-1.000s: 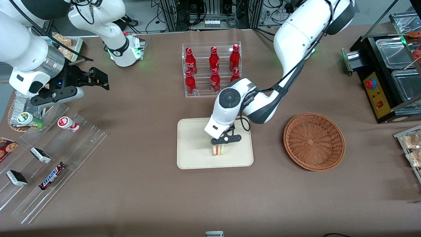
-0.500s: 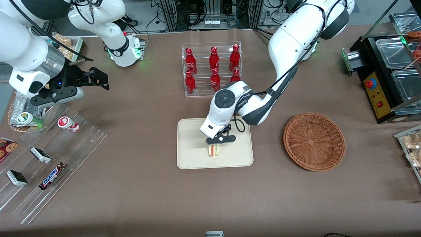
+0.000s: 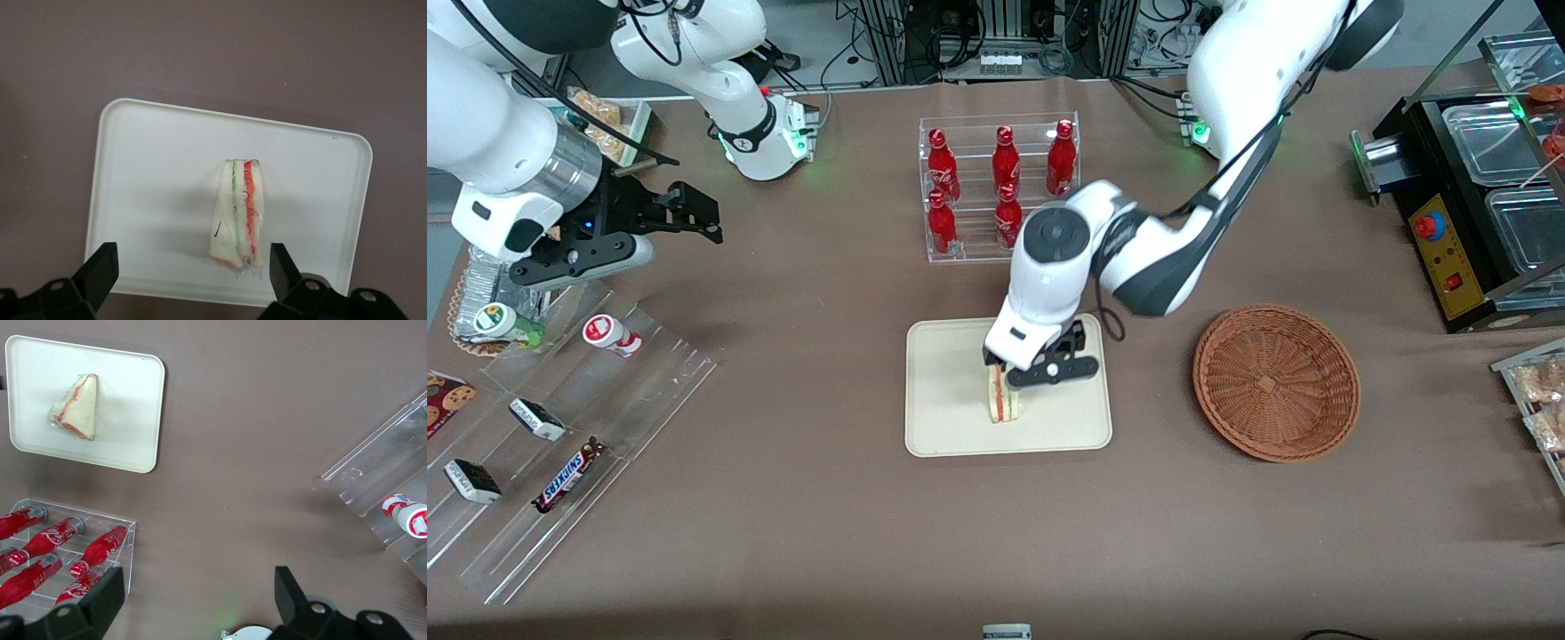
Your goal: Place sandwich from basket to tray
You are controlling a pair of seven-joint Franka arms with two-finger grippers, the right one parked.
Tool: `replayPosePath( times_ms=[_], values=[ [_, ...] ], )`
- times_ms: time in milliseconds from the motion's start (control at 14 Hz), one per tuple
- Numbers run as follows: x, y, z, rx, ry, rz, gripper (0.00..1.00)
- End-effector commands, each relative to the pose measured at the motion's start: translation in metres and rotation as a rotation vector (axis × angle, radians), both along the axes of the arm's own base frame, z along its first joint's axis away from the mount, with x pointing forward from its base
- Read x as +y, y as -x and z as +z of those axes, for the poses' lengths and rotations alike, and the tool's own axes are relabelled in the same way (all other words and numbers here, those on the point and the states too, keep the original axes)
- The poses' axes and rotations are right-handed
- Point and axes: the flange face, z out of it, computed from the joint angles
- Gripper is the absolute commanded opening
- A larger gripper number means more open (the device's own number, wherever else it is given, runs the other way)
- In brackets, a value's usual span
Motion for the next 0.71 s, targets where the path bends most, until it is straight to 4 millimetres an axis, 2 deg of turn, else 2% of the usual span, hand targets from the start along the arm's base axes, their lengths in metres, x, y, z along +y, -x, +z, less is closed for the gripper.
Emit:
replayPosePath(
  times_ms=[0,71,143,214,357,571,643],
  values=[
    [0.042,0.004,0.062,-0.027,-0.056,0.054,1.00],
    [0.050,0.007,0.077,-0.019,-0.070,0.068,1.00],
    [0.071,0.002,0.083,0.015,-0.095,0.105,1.00],
    [0.084,-0.004,0.087,0.016,-0.098,0.126,1.00],
    [0.092,-0.005,0.095,0.007,-0.104,0.137,1.00],
    [0.099,-0.007,0.095,0.007,-0.125,0.159,1.00],
    [0.122,-0.019,0.099,0.000,-0.129,0.199,1.00]
  ],
)
